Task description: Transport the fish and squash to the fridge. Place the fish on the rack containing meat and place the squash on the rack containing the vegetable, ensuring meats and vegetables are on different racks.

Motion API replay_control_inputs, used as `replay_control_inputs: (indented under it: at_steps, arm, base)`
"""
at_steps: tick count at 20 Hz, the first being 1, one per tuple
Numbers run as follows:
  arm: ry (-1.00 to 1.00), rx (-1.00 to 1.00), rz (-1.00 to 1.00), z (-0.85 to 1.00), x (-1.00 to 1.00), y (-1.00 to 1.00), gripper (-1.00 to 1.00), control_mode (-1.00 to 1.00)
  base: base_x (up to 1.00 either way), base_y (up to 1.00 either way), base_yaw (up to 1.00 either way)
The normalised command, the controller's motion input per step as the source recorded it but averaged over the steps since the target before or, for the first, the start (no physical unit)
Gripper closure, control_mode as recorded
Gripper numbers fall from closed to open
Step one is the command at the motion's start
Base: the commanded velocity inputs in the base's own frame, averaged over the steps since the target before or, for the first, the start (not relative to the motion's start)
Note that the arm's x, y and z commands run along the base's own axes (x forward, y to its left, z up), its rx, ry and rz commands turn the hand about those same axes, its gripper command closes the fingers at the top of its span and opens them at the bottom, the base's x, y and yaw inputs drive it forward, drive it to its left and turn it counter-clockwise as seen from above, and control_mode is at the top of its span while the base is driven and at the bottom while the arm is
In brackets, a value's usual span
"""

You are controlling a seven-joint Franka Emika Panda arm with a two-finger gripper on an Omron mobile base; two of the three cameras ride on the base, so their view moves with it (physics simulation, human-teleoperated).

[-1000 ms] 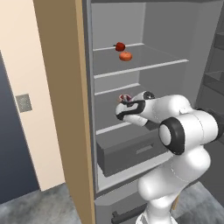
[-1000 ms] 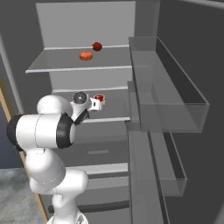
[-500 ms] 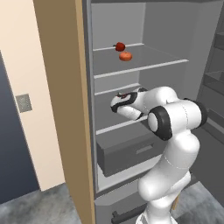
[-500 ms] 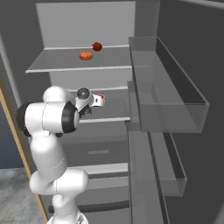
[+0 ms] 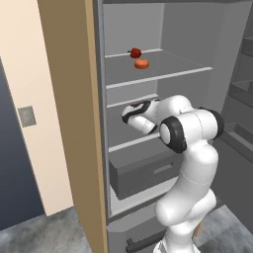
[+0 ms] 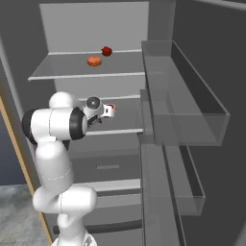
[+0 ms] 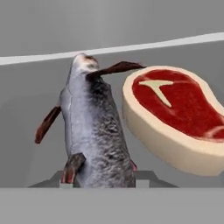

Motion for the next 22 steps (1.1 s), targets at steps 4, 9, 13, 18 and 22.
replay_control_inputs:
  at_steps: [4, 9, 13, 18, 22]
  arm:
    - [-0.11, 0.0, 0.0, -0.14, 0.0, 0.03, -1.0, -1.0]
    - [-0.09, 0.0, 0.0, -0.02, -0.21, 0.0, -1.0, -1.0]
    - [-0.09, 0.01, 0.0, 0.0, -0.56, 0.0, -1.0, -1.0]
    - [-0.15, 0.01, -0.03, 0.26, -0.75, 0.0, -1.0, -1.0]
    - [-0.18, 0.0, -0.09, 0.98, -0.81, 0.0, -1.0, -1.0]
  base:
    - [0.0, 0.0, 0.0]
    - [0.0, 0.0, 0.0]
    - [0.0, 0.0, 0.0]
    - [0.0, 0.0, 0.0]
    - [0.0, 0.0, 0.0]
